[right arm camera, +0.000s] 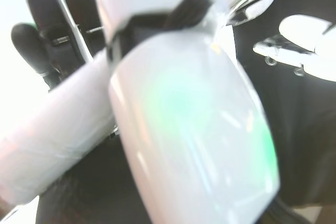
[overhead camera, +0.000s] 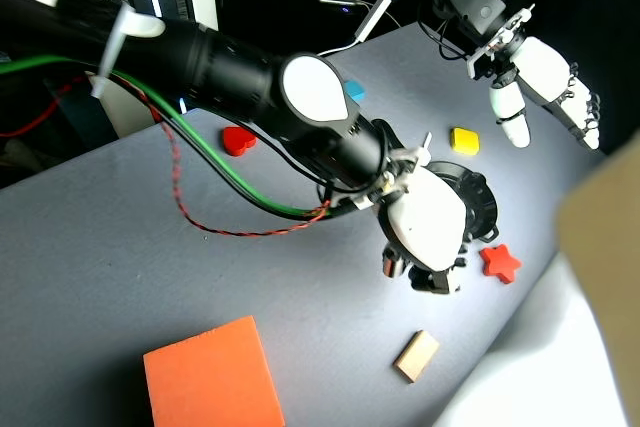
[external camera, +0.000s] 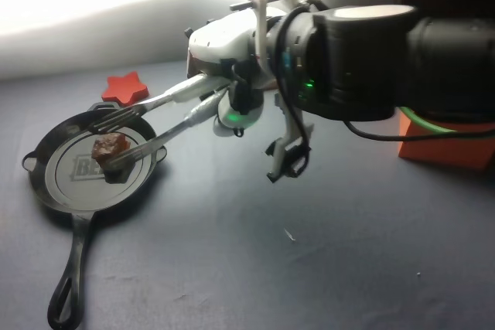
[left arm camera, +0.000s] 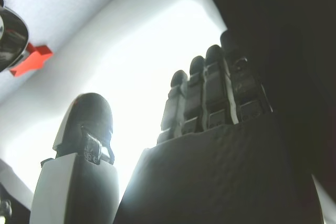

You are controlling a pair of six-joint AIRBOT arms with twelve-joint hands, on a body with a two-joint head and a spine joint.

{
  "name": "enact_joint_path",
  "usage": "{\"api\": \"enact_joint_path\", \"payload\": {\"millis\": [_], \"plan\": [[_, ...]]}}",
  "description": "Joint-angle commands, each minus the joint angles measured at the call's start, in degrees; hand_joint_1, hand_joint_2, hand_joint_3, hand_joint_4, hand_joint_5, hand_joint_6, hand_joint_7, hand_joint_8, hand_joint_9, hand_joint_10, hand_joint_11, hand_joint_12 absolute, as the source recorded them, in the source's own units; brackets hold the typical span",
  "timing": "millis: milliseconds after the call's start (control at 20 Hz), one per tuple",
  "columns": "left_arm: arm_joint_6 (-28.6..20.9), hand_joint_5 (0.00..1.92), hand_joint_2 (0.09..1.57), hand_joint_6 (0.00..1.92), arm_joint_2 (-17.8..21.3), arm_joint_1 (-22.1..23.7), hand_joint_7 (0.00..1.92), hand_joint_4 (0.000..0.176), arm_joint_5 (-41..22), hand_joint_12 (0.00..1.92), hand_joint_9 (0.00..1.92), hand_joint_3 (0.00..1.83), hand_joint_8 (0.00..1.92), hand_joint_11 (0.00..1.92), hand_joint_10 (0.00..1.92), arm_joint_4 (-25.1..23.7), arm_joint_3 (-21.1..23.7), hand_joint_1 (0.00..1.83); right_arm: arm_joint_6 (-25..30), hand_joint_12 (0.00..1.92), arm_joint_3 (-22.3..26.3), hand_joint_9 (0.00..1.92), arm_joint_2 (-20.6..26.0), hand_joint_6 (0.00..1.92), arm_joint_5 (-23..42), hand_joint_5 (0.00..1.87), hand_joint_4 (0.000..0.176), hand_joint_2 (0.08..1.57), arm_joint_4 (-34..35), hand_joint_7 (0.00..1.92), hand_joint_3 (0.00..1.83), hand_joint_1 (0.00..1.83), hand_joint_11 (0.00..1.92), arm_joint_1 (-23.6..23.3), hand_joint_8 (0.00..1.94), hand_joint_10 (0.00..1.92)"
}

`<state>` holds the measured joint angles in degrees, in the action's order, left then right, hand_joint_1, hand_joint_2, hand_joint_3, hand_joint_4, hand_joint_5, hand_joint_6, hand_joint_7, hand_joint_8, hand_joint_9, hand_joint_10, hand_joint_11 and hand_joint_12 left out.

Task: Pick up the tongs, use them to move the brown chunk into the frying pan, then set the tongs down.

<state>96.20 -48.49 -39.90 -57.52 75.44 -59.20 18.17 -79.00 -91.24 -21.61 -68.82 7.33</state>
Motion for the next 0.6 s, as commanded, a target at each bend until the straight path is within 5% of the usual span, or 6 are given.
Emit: {"api": "enact_joint_path", "payload": {"millis": [0,50,100,350,550], "plan": [[0.0,0.01,1.4,0.0,0.1,0.79,0.08,0.039,-5.64,0.53,0.11,0.0,0.0,0.0,0.0,-3.65,-0.09,0.2,0.33,1.32,0.82,1.05,0.74,1.33,1.95,0.75,0.0,1.22,-1.94,0.86,0.0,1.12,0.5,-0.98,0.62,0.05],[0.08,0.01,1.4,0.0,-0.23,1.43,0.09,0.039,-5.18,0.53,0.1,0.0,0.0,0.0,0.0,-4.08,-0.01,0.18,0.52,1.32,2.38,1.06,1.99,1.36,1.59,0.76,0.0,1.2,-1.94,0.9,0.0,1.17,0.52,-1.01,0.97,0.06],[0.38,0.0,1.41,0.0,-0.72,2.32,0.07,0.041,-4.26,0.48,0.08,0.01,0.0,0.0,0.0,-4.63,0.12,0.14,0.51,1.32,4.56,1.06,3.72,1.39,1.59,0.75,0.0,1.2,-1.96,0.89,0.0,1.18,0.52,-0.68,1.06,0.06],[1.9,0.04,1.39,0.01,-2.42,5.56,0.1,0.03,-2.09,0.52,0.11,0.0,0.01,0.0,0.01,-5.81,2.66,0.22,0.53,1.34,13.15,1.07,11.71,1.37,6.79,0.77,0.0,1.2,-2.35,0.89,0.0,1.18,0.52,2.54,1.08,0.06],[2.64,0.04,1.41,0.0,-2.64,6.73,0.11,0.033,-2.09,0.64,0.13,0.01,0.0,0.0,0.01,-5.78,5.62,0.12,0.74,1.35,13.89,1.06,15.47,1.41,14.8,0.75,0.0,1.21,-8.12,0.86,0.0,1.17,0.49,6.38,1.13,0.05]]}}
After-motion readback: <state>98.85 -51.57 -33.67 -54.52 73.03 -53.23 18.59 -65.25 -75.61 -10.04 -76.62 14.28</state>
